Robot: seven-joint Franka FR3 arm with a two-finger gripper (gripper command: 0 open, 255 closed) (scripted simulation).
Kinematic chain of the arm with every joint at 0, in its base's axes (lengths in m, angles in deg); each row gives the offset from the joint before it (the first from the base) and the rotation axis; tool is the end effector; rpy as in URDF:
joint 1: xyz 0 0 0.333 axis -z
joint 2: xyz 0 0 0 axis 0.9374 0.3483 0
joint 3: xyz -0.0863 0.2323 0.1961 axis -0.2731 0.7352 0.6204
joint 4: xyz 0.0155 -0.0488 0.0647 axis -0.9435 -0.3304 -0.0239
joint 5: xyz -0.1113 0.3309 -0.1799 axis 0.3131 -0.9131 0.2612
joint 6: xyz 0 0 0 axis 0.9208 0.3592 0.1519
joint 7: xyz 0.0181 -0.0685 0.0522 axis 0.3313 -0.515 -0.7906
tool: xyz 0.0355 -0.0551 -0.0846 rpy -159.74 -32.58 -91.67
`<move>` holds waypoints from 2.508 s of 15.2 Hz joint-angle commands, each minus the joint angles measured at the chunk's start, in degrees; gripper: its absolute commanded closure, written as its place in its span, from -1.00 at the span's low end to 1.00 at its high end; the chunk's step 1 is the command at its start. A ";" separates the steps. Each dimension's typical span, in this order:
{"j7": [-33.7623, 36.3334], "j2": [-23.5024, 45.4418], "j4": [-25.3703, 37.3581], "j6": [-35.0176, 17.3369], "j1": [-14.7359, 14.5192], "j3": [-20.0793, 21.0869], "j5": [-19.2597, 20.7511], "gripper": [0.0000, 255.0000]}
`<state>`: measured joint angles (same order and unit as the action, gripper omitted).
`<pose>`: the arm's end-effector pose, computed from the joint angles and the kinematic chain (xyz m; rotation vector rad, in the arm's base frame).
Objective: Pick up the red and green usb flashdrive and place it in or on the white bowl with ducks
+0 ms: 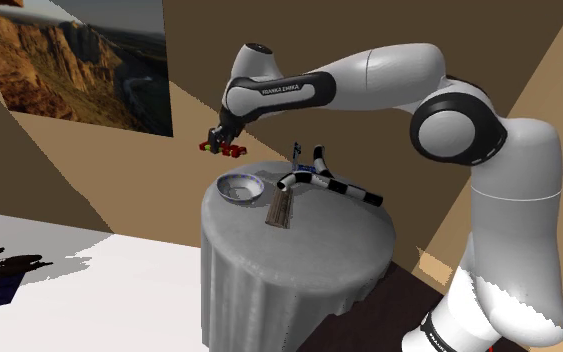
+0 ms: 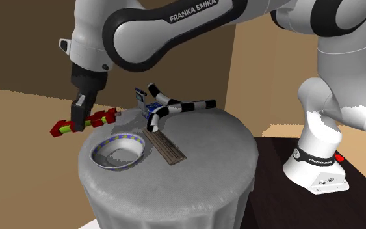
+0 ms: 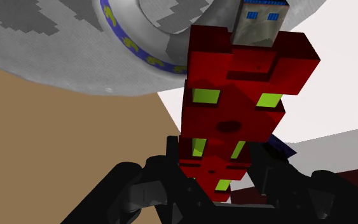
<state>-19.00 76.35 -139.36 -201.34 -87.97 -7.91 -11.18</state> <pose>0.7052 0.1296 0.4661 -3.0590 -0.3592 -0.6188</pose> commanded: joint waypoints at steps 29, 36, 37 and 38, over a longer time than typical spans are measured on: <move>-0.96 -7.55 -19.75 -12.26 -0.33 -0.34 0.45 1.00; -0.96 -7.54 -19.75 -12.26 -0.33 -0.34 0.45 -1.00; -0.69 -9.16 -20.18 -11.10 -0.55 -0.51 0.87 -1.00; -0.41 -10.73 -20.52 -9.90 -0.75 -0.65 1.30 -1.00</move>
<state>-19.69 66.92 -159.40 -212.06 -88.51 -8.45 -10.24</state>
